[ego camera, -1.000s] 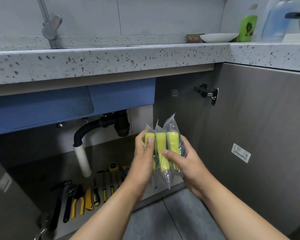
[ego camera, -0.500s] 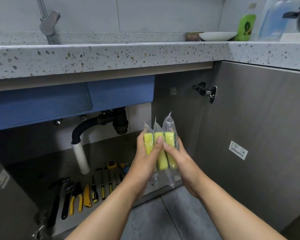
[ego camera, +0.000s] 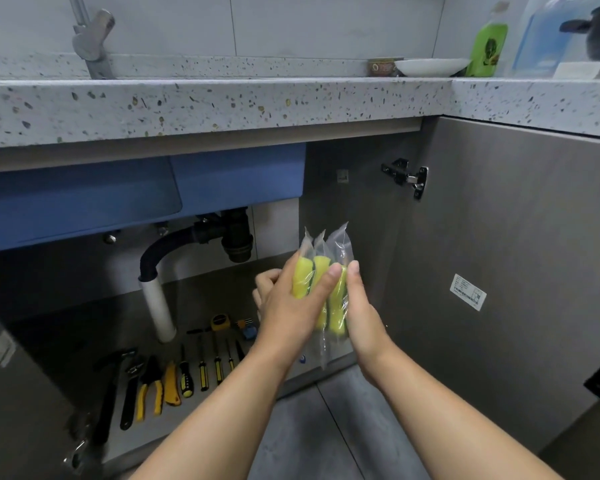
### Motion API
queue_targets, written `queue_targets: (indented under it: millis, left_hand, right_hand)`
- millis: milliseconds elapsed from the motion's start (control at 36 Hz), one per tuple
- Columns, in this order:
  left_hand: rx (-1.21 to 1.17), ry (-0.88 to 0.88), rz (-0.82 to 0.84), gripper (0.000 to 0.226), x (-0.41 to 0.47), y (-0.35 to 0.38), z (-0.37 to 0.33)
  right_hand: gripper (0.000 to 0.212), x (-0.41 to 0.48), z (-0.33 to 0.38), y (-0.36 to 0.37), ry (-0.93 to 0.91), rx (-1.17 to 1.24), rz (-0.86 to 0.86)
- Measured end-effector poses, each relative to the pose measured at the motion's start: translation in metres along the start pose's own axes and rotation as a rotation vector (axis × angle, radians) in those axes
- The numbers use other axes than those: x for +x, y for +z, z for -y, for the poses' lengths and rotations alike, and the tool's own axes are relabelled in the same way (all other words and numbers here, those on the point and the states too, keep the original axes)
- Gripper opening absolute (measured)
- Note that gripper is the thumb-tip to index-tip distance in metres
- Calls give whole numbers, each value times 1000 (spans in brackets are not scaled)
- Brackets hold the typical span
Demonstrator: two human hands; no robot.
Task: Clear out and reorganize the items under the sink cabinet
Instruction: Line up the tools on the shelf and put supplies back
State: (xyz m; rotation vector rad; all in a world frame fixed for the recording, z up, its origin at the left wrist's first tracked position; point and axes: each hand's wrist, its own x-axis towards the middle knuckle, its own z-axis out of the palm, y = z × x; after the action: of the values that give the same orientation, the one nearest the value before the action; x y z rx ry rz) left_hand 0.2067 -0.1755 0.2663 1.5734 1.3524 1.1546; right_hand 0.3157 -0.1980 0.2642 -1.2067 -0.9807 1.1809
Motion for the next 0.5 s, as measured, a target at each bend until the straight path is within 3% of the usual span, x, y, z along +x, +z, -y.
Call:
queue_targets:
  millis: [83, 222, 500]
  left_hand:
    - [-51, 7, 37, 78, 0, -1, -3]
    - [-134, 65, 95, 35, 1, -2, 0]
    - [-188, 40, 132, 35, -2, 1, 5]
  right_hand:
    - [64, 1, 4, -1, 14, 97, -70]
    - [54, 0, 5, -4, -7, 92, -59]
    - [46, 9, -4, -5, -152, -14, -84]
